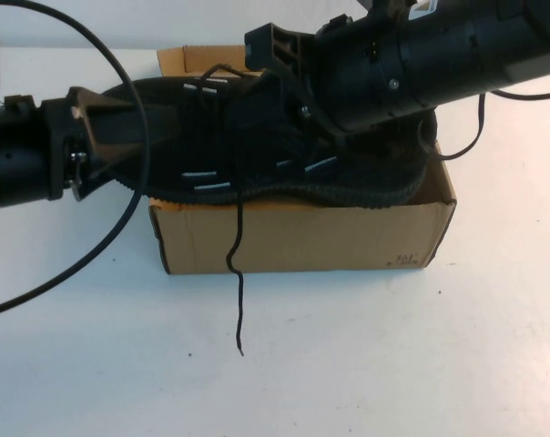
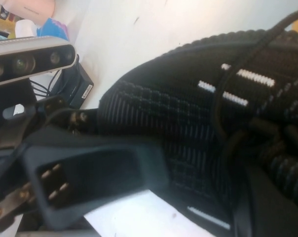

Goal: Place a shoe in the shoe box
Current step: Hand over the shoe, then place the shoe in the shoe box

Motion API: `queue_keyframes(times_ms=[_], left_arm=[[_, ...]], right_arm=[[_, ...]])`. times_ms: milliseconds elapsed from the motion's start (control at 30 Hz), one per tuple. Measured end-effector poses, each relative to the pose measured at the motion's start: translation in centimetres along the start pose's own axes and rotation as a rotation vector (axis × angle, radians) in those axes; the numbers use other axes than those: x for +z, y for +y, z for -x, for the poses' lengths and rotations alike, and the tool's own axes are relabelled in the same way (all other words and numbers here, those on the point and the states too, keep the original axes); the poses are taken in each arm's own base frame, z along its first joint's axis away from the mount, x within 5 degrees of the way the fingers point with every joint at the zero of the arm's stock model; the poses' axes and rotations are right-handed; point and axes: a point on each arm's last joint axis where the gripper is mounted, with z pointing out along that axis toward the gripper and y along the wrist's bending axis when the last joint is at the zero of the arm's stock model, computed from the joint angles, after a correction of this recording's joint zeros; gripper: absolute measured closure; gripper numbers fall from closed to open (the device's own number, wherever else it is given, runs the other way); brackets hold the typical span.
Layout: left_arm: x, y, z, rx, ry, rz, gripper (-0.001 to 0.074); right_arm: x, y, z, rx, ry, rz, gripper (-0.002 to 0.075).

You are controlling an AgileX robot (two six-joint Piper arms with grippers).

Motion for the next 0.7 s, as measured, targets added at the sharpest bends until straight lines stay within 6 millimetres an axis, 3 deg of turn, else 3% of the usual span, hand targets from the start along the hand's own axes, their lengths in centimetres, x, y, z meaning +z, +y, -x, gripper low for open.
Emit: queue_keyframes(times_ms=[100, 200, 567, 700], left_arm=[[0.0, -0.2, -0.1, -0.003, 0.01, -0.024, 0.0172], [0.0, -0.2, -0.1, -0.002, 0.009, -0.026, 0.0104], [-1.3, 0.7, 1.4, 0.011, -0.118, 0.011, 0.0081], [-1.7, 0.9, 1.8, 0.014, -0.151, 0.015, 0.0081]], right_arm=[[0.0, 0.0, 0.0, -0.003, 0.0, 0.0, 0.0718], [0.0, -0.1, 0.0, -0.005, -0.001, -0.001, 0.0719], [-2.0, -3.2, 2.3, 0.061, -0.062, -0.042, 0.0722], [-3.0, -3.6, 3.3, 0.061, -0.105, 0.028, 0.0722]])
